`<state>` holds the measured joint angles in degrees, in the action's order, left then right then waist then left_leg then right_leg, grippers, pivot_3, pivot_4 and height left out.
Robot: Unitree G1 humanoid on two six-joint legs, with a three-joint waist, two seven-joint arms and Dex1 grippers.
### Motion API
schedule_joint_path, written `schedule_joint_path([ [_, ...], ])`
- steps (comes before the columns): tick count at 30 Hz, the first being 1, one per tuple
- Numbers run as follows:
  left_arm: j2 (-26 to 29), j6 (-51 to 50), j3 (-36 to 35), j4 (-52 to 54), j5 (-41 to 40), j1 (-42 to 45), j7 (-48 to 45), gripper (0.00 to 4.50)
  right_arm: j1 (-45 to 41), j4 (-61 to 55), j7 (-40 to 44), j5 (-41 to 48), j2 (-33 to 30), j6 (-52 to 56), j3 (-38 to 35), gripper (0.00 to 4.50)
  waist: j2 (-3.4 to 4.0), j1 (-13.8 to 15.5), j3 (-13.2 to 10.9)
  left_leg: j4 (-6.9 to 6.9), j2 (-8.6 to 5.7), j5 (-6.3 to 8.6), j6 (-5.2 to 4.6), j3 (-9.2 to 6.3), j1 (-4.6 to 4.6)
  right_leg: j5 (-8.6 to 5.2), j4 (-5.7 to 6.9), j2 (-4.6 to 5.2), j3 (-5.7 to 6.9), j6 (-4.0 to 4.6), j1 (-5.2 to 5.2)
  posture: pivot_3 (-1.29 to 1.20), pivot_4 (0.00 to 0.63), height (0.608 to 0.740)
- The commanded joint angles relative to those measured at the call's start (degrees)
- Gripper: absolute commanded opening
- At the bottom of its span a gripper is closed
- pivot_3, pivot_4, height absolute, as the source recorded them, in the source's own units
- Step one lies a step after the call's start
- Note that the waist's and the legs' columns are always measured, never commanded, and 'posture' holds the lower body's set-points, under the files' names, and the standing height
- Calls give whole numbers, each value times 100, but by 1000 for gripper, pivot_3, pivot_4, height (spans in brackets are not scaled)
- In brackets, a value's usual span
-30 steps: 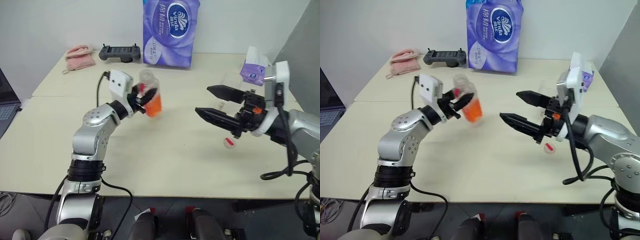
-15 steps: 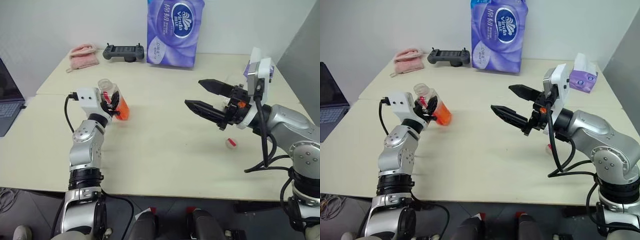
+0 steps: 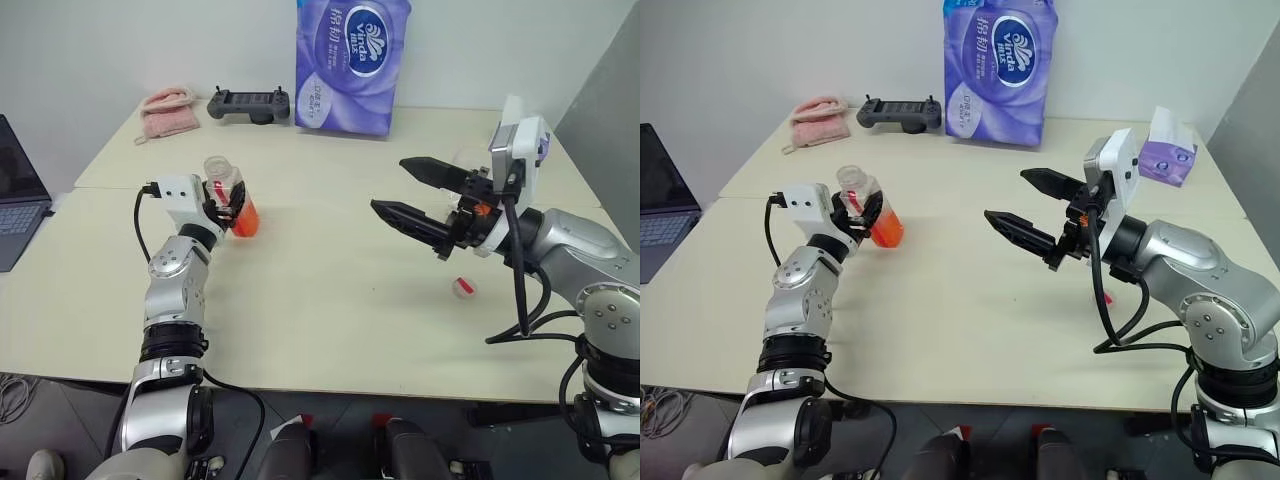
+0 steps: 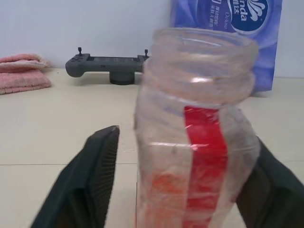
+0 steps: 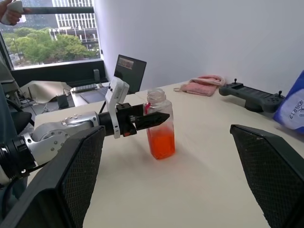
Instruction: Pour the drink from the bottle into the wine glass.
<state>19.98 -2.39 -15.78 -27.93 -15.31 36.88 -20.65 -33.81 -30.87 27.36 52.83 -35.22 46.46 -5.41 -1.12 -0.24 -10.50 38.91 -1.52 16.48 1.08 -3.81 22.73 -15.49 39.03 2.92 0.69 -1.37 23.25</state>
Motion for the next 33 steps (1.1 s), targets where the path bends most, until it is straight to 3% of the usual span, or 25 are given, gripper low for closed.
schedule_joint_path([
  [1,36,80,4,107,-6,40,-7,4469,36,-209,-5,-42,-46,-85,-118,4500,0,0,0,0,0,0,0,0,0,0,0,0,0,0,0,0,150,740],
  [9,-17,-414,12,1042,-85,-722,114,4469,153,-296,-81,-65,-11,-86,-118,4500,0,-13,0,-1,2,0,0,0,-1,0,0,1,-3,0,0,0,150,740],
  [13,12,-1075,4,2002,-97,-1483,314,4469,374,-417,-151,-85,6,-90,-124,4500,0,-13,0,-2,3,2,-2,1,-2,0,-1,1,-6,0,0,0,150,740],
  [17,361,-1754,210,3246,-133,-2472,-82,4469,938,-644,-202,-256,-38,-130,-118,4500,0,-11,1,-4,5,2,-2,1,-1,0,-2,2,-6,0,0,0,150,740],
  [21,988,-2372,342,4293,-726,-2987,-1066,4469,1754,-708,-311,-739,-182,-186,-160,4500,-1,21,1,-5,6,6,-10,-3,-2,0,0,1,-2,0,-2,0,150,740],
  [26,1639,-3046,574,5124,-1719,-2792,-2240,4469,2355,130,-1042,-2398,-283,-758,-117,4500,-2,41,2,-4,1,4,-6,1,-4,0,-3,2,-3,0,-6,0,150,740],
  [33,1677,-3336,969,5136,-2030,-2082,-2554,4469,1629,2048,-2025,-3650,576,-1496,-54,4500,3,-97,2,-15,21,-2,4,26,-22,1,3,-23,-16,2,-4,0,150,740],
])
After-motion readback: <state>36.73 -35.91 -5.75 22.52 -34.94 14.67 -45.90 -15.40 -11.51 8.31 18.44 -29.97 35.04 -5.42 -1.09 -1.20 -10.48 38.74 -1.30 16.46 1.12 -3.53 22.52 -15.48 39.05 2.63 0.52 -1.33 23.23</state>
